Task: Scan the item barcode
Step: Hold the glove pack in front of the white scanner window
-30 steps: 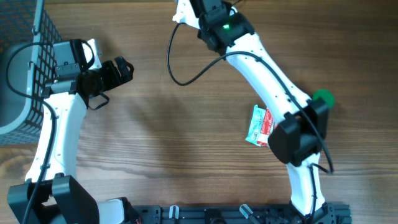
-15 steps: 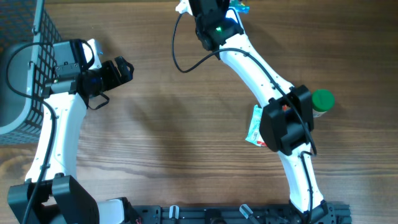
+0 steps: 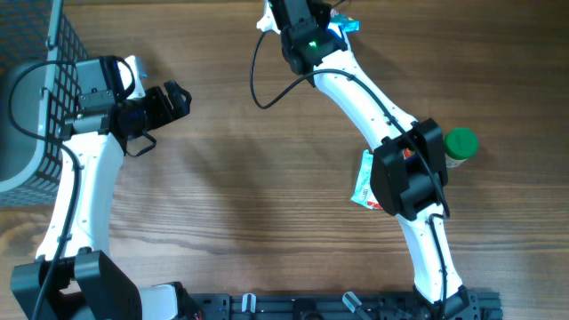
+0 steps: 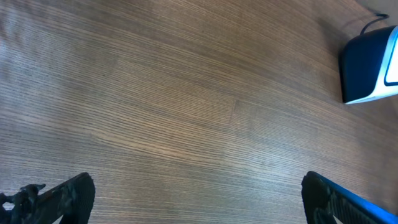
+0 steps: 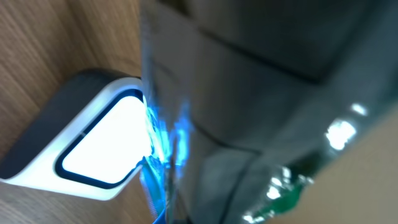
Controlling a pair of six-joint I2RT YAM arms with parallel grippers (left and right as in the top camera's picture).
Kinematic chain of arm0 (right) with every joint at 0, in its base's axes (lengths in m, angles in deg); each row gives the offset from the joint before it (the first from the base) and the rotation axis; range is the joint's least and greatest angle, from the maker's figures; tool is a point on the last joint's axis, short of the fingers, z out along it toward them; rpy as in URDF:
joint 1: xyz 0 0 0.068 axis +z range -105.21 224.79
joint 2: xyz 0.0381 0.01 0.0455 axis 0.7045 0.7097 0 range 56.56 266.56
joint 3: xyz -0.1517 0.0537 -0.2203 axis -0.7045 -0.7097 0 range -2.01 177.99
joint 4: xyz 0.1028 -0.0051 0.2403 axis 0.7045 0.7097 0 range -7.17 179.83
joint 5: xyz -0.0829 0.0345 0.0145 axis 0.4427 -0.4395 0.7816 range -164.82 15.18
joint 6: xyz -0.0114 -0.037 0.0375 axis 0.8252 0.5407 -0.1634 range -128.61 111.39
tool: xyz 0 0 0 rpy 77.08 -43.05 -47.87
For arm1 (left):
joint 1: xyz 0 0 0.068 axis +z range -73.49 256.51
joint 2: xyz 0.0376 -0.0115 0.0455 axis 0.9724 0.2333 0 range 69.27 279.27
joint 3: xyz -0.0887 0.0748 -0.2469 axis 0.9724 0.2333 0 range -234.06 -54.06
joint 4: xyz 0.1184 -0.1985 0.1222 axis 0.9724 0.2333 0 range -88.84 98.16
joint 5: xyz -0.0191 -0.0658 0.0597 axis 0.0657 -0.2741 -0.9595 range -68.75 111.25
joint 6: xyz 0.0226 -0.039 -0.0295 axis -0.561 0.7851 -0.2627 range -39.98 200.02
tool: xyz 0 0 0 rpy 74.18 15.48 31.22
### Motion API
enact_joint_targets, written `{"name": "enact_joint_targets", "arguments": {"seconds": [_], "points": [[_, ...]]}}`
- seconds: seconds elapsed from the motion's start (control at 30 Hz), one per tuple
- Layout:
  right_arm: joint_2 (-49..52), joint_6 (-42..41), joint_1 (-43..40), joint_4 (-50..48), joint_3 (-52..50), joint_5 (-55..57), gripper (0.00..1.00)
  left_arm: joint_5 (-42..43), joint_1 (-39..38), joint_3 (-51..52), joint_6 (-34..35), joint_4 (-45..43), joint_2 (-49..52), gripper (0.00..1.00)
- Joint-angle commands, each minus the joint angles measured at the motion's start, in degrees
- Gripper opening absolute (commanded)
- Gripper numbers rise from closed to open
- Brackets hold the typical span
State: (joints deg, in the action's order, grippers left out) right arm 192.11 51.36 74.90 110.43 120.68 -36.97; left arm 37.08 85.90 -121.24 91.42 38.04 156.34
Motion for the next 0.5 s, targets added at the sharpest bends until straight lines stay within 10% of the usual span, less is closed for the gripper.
{"name": "enact_joint_targets", "arguments": {"seconds": [0.0,0.47], "points": [[1.2,-4.0,0.3,0.4,-0.4,-3.2,0.04,-0.5,0.2,0.4,-0.5,0.0,-0.1,1.00],[1.2,-11.6,0.4,10.2,-0.4,-13.9,0.04,-0.5,0.2,0.4,-0.5,0.0,-0.1,1.00]]}}
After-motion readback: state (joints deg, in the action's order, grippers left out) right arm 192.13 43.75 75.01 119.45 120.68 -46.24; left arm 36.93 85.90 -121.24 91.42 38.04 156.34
